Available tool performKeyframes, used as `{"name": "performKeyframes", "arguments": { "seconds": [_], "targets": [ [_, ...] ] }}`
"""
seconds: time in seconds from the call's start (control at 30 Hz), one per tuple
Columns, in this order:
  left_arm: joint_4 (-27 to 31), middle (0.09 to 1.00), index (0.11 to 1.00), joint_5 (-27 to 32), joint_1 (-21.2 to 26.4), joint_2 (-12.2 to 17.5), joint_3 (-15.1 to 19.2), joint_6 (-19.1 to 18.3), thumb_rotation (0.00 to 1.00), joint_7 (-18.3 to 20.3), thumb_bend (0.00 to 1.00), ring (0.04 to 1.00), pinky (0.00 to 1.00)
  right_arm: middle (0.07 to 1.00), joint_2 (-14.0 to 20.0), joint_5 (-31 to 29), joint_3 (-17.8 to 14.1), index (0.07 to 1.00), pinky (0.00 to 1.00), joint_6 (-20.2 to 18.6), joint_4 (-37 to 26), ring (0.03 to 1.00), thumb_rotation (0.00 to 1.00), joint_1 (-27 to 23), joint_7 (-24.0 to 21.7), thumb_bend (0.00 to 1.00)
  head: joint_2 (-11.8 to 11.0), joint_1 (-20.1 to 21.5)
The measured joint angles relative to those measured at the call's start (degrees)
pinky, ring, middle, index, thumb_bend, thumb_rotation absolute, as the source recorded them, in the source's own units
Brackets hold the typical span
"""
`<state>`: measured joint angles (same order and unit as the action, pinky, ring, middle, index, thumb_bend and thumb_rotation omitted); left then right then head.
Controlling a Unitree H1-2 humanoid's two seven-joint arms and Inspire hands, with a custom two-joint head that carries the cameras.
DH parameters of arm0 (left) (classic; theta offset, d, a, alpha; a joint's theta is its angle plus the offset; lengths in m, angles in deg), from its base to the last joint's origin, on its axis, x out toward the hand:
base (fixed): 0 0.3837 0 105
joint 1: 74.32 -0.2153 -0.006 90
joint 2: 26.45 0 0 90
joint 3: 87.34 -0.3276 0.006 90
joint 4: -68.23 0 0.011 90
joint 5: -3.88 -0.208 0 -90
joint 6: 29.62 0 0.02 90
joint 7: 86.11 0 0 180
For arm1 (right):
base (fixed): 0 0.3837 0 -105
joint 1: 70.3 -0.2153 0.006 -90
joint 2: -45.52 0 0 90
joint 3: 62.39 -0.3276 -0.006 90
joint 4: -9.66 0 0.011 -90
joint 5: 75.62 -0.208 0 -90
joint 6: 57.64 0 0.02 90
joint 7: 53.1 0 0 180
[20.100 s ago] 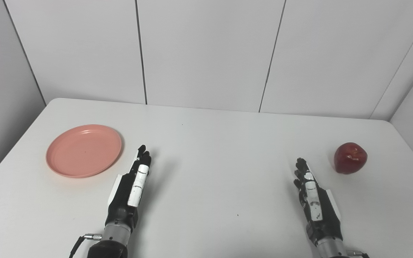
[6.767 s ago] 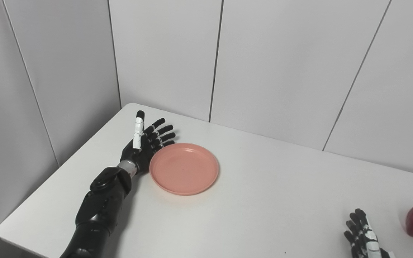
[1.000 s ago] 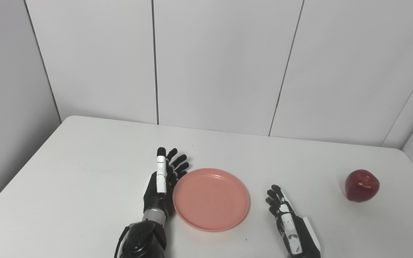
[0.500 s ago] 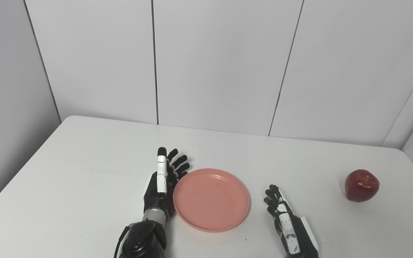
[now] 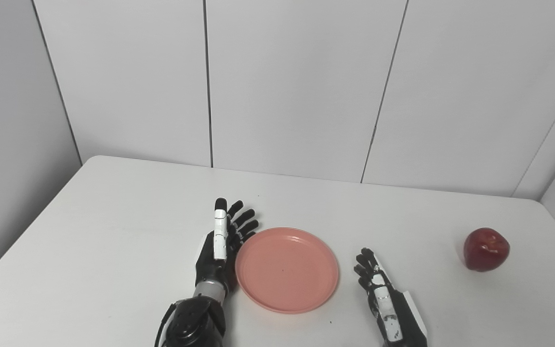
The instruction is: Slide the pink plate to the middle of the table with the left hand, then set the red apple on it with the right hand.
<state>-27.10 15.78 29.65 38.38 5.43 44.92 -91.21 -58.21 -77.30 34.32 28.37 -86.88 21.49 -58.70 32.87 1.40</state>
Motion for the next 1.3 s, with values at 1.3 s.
{"name": "performKeyframes", "arguments": {
  "seconds": [1.3],
  "targets": [
    [0.35, 0.858, 0.893, 0.78, -0.12, 1.79, 1.29, -1.11, 1.0, 3.83, 0.76, 0.86, 0.89, 0.962, -2.75, 5.13, 1.5, 0.97, 0.96, 0.48, 3.17, 0.96, 1.0, -2.43, 2.94, 0.89, -0.09, 13.71]
  ]
}}
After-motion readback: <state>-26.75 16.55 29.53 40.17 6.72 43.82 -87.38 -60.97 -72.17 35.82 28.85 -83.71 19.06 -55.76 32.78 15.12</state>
